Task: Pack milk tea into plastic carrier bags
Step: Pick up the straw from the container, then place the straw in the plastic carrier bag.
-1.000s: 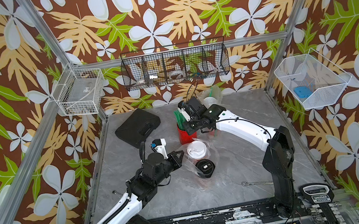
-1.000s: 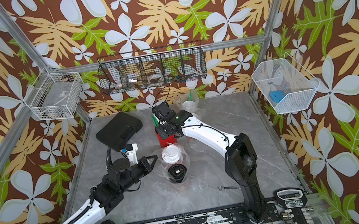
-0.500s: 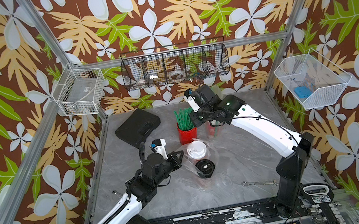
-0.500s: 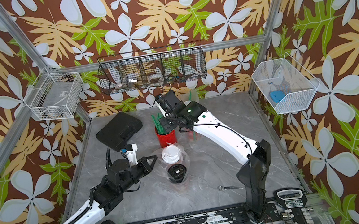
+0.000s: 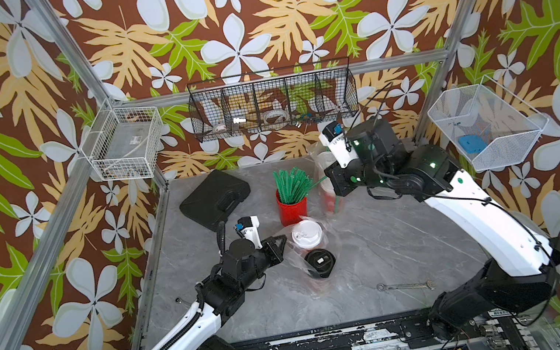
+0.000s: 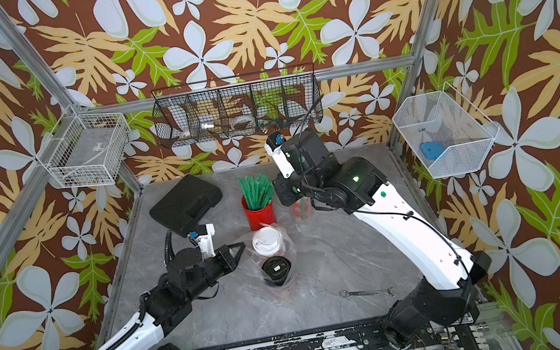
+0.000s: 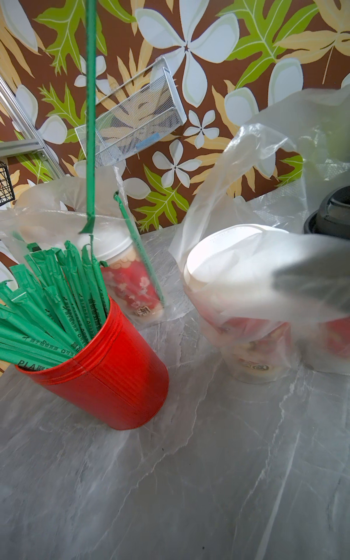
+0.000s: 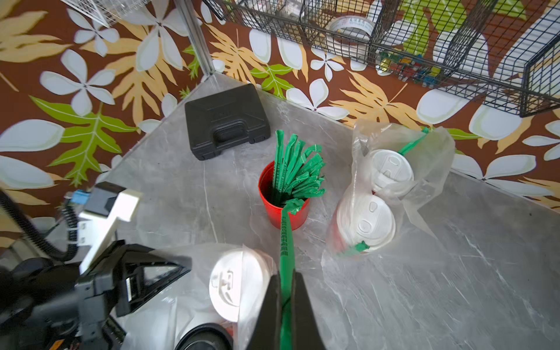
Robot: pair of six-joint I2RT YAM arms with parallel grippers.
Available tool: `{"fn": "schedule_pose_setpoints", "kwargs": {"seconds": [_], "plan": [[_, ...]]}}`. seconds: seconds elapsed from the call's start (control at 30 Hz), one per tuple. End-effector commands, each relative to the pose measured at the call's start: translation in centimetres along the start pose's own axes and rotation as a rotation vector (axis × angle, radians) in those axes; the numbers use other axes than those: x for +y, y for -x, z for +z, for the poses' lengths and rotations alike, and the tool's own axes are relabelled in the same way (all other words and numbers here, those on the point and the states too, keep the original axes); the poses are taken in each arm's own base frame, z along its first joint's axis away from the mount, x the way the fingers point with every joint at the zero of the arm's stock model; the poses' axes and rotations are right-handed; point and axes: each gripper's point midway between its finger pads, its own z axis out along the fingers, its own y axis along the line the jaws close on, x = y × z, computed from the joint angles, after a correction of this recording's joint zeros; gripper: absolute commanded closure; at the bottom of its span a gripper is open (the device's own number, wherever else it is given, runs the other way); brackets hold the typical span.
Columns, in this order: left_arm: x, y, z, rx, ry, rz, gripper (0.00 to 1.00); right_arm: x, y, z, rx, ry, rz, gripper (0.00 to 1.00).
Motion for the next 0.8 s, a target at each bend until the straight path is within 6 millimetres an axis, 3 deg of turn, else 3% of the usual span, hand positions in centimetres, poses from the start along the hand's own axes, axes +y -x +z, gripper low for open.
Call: {"fn": "schedule_pose_setpoints", "kwargs": {"seconds": [0.0, 0.17, 0.43, 0.77], "plan": [[-0.3, 0.5, -0.1, -0.016, -0.001, 0.021, 1.00, 1.6, -0.1, -2.1, -0.023, 0.106, 0.031, 1.00], [-0.4, 0.5, -0.1, -0.012, 0.003, 0.048, 1.00, 3.9, -0.9, -4.7, -0.046, 0.265, 0.068, 1.00], [-0.4, 0.3, 0.0, 0.001, 0.000, 0.070, 1.00, 6.6, -5.3, -6.1, 0.085, 0.378, 0.047, 1.00], [-0.5, 0.2, 0.0, 0.004, -0.011, 0.092, 1.00, 6.3, -9.0, -5.7, 0.219, 0.351, 0.058, 1.00]]}}
